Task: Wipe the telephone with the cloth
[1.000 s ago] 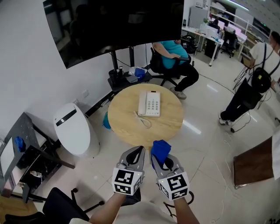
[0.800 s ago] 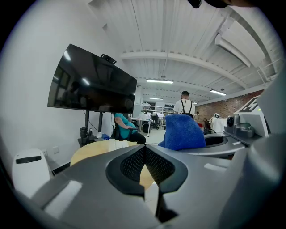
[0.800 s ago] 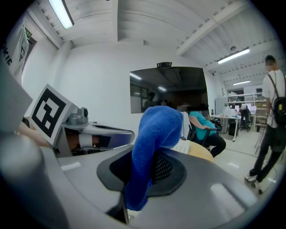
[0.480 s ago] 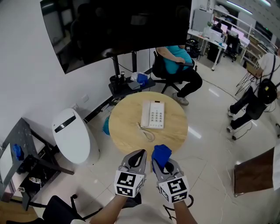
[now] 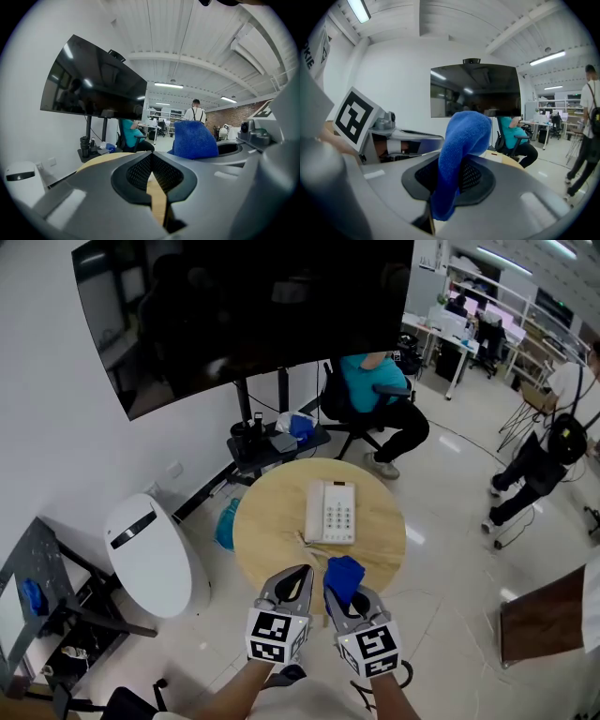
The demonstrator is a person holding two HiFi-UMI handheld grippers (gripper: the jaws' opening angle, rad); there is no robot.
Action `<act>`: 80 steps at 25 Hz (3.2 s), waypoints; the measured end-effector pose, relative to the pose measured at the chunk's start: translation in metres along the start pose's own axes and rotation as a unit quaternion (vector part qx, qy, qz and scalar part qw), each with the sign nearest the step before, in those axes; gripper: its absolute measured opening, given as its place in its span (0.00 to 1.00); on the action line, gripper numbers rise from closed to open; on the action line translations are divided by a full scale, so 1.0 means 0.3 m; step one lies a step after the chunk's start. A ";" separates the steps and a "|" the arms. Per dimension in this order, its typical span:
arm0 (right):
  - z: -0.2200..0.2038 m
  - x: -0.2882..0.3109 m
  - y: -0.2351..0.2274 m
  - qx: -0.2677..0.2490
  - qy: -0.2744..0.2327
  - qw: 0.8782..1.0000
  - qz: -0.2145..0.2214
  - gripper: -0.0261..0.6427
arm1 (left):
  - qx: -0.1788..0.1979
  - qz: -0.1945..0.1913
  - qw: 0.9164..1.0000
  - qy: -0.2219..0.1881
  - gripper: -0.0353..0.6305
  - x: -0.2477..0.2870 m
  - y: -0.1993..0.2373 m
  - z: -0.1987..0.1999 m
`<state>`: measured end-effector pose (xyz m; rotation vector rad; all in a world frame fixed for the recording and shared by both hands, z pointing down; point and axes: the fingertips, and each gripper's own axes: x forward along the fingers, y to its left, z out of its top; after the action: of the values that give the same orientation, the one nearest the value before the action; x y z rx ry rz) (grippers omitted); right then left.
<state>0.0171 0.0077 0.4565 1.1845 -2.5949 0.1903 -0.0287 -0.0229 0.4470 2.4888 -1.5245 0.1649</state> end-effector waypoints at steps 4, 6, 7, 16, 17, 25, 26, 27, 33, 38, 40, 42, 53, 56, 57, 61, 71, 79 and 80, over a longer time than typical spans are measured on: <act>0.037 0.074 -0.015 -0.002 0.002 1.000 -0.012 0.13 | 0.001 -0.011 1.000 0.002 0.06 0.049 0.074 0.020; 0.046 0.109 -0.022 -0.002 0.003 1.000 -0.019 0.13 | 0.003 -0.017 1.000 0.001 0.06 0.073 0.106 0.027; 0.046 0.125 -0.025 -0.003 0.004 1.000 -0.022 0.13 | 0.003 -0.020 1.000 0.000 0.06 0.085 0.120 0.029; 0.041 0.214 -0.038 0.001 0.017 0.999 -0.046 0.13 | -0.006 -0.047 0.999 0.009 0.06 0.167 0.200 0.009; 0.039 0.217 -0.040 0.002 0.018 0.999 -0.048 0.13 | -0.007 -0.049 0.999 0.010 0.06 0.174 0.203 0.005; 0.032 0.245 -0.076 0.008 0.019 0.998 -0.057 0.13 | -0.015 -0.054 0.998 0.023 0.06 0.222 0.232 -0.027; 0.032 0.249 -0.081 0.009 0.018 0.998 -0.057 0.13 | -0.016 -0.054 0.998 0.026 0.06 0.230 0.235 -0.032; 0.034 0.254 -0.087 0.009 0.017 0.998 -0.056 0.13 | -0.017 -0.053 0.998 0.027 0.06 0.239 0.238 -0.034; 0.036 0.292 -0.136 0.010 0.016 0.998 -0.054 0.13 | -0.021 -0.050 0.998 0.032 0.06 0.305 0.262 -0.040; 0.030 0.317 -0.192 0.011 0.020 0.998 -0.050 0.13 | -0.027 -0.047 0.998 0.038 0.06 0.376 0.271 -0.055; 0.021 0.326 -0.217 0.013 0.023 0.998 -0.048 0.13 | -0.031 -0.047 0.997 0.044 0.06 0.407 0.271 -0.068; 0.014 0.335 -0.242 0.016 0.026 0.998 -0.046 0.13 | -0.034 -0.048 0.997 0.053 0.06 0.438 0.269 -0.086; -0.015 0.410 -0.349 0.028 0.038 0.999 -0.020 0.13 | -0.051 -0.047 0.993 0.093 0.08 0.575 0.314 -0.166; -0.026 0.435 -0.367 0.031 0.044 0.998 -0.012 0.13 | -0.056 -0.043 0.992 0.104 0.10 0.611 0.351 -0.199; -0.030 0.442 -0.371 0.031 0.046 0.998 -0.009 0.13 | -0.059 -0.043 0.991 0.110 0.11 0.623 0.363 -0.215; -0.047 0.454 -0.394 0.031 0.057 0.998 -0.005 0.13 | -0.071 -0.062 0.987 0.131 0.18 0.672 0.390 -0.283; -0.089 0.463 -0.483 0.041 0.077 0.996 -0.013 0.13 | -0.151 -0.099 0.969 0.168 0.29 0.787 0.468 -0.416; -0.111 0.471 -0.521 0.044 0.088 0.995 -0.015 0.13 | -0.175 -0.145 0.958 0.178 0.30 0.848 0.470 -0.440; -0.111 0.472 -0.523 0.044 0.088 0.995 -0.015 0.13 | -0.180 -0.151 0.955 0.180 0.31 0.852 0.470 -0.441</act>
<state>0.0540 -0.1888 0.5323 1.1790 -2.4353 0.3889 -0.0351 -0.2739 0.6464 2.2117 -0.9236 0.2486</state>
